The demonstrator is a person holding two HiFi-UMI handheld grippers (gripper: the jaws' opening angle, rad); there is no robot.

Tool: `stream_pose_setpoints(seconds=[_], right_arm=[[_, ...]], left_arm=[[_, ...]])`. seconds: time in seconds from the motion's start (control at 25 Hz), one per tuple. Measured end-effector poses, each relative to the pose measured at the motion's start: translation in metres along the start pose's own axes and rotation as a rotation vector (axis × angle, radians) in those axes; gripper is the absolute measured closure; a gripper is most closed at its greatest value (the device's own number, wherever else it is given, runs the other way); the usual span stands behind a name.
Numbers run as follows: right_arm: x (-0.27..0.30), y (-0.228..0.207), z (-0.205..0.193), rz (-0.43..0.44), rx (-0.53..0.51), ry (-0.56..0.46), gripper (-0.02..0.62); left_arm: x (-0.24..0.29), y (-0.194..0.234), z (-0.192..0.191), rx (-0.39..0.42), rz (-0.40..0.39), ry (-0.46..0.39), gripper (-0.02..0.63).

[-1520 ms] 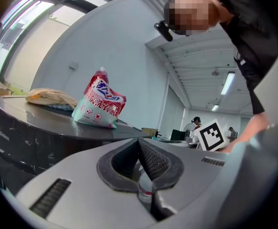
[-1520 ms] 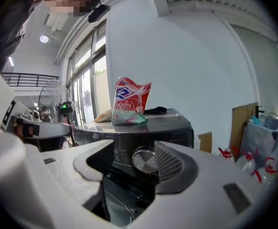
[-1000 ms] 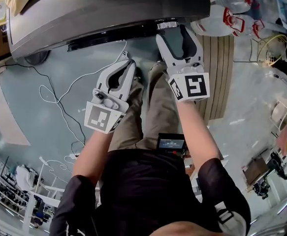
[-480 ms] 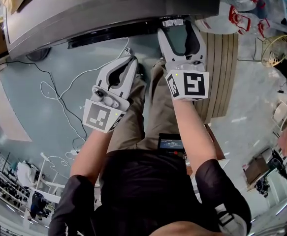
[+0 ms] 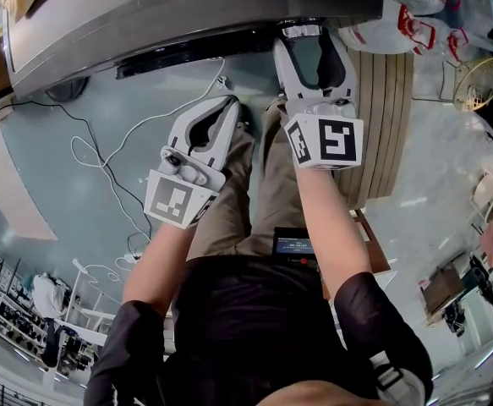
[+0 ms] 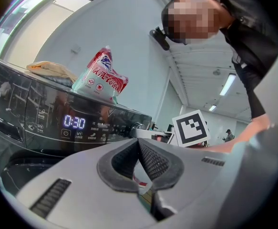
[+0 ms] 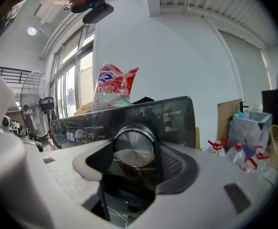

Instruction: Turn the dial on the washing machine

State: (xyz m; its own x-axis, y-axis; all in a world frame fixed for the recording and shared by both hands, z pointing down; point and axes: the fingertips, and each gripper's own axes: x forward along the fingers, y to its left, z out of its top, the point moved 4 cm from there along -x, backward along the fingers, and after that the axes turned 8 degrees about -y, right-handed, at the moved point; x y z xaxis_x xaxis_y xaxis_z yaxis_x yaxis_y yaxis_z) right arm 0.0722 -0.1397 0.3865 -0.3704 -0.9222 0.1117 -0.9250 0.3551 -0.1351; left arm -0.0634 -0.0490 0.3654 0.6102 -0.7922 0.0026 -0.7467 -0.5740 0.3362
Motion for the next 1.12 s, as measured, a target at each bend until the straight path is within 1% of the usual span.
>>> stream_pose_setpoints(seconds=[0.12, 0.28, 0.44, 0.88, 1.12], right_arm=[[-0.0006, -0.0006, -0.0001, 0.000, 0.027, -0.005, 0.319], [-0.0008, -0.0011, -0.0001, 0.000, 0.074, -0.013, 0.321], [-0.0010, -0.0029, 0.0004, 0.001, 0.136, -0.018, 0.321], [-0.0019, -0.0062, -0.0023, -0.013, 0.375, -0.027, 0.321], [-0.0021, -0.0072, -0.0030, -0.014, 0.424, -0.032, 0.321]], left_arm=[[-0.0005, 0.0008, -0.0036, -0.001, 0.005, 0.026, 0.612], [0.0020, 0.0002, -0.0022, 0.026, -0.011, 0.020, 0.612], [0.0041, 0.0006, -0.0018, 0.027, -0.008, 0.028, 0.612], [0.0043, 0.0045, -0.0019, 0.028, 0.007, 0.021, 0.612], [0.0039, 0.0050, -0.0020, 0.034, 0.007, 0.023, 0.612]])
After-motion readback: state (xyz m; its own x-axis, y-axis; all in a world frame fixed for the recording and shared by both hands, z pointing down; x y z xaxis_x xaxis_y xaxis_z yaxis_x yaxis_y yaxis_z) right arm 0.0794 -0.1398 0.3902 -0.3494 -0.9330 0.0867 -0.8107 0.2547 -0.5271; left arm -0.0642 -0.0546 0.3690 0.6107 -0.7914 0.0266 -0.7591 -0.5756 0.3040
